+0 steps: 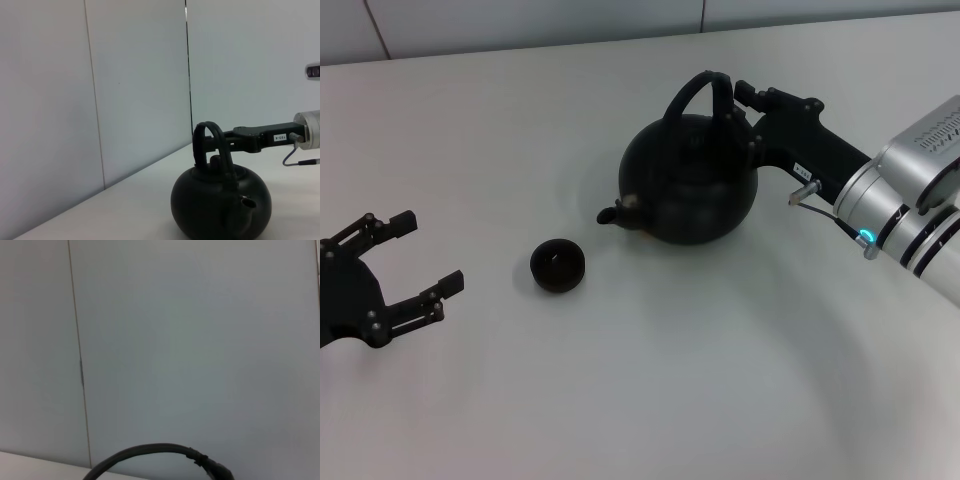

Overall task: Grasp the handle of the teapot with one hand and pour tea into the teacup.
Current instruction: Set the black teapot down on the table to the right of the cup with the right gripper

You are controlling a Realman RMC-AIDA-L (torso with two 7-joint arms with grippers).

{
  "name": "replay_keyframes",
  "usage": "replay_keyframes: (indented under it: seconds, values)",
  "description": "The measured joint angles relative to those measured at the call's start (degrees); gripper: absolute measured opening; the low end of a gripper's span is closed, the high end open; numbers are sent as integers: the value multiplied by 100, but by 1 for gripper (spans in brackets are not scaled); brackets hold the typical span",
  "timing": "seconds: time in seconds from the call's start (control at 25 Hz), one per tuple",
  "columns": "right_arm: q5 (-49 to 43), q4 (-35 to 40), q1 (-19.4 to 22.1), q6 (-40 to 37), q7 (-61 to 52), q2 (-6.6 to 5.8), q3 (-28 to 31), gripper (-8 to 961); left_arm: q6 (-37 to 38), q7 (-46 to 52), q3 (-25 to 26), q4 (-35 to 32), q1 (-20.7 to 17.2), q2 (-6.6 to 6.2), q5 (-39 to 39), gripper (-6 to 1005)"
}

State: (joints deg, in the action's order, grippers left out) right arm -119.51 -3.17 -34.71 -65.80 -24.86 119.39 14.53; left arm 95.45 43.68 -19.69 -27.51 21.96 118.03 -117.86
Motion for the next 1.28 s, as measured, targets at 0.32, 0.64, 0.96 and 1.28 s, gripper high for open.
replay_keyframes:
  seconds: [0.32,0.64,0.96,1.28]
  values:
    - [32,1,20,9,-7,-4,63,451,27,0,0,0,-25,0,13,859]
    - [37,1,42,-12,-17,-5,67,609,28,0,0,0,-35,0,18,859]
    - [37,1,62,-22,-17,-4,63,675,29,0,0,0,-34,0,19,859]
    - [-14,7,453,-736,46,-8,-11,672,38,0,0,122,-46,-5,61,859]
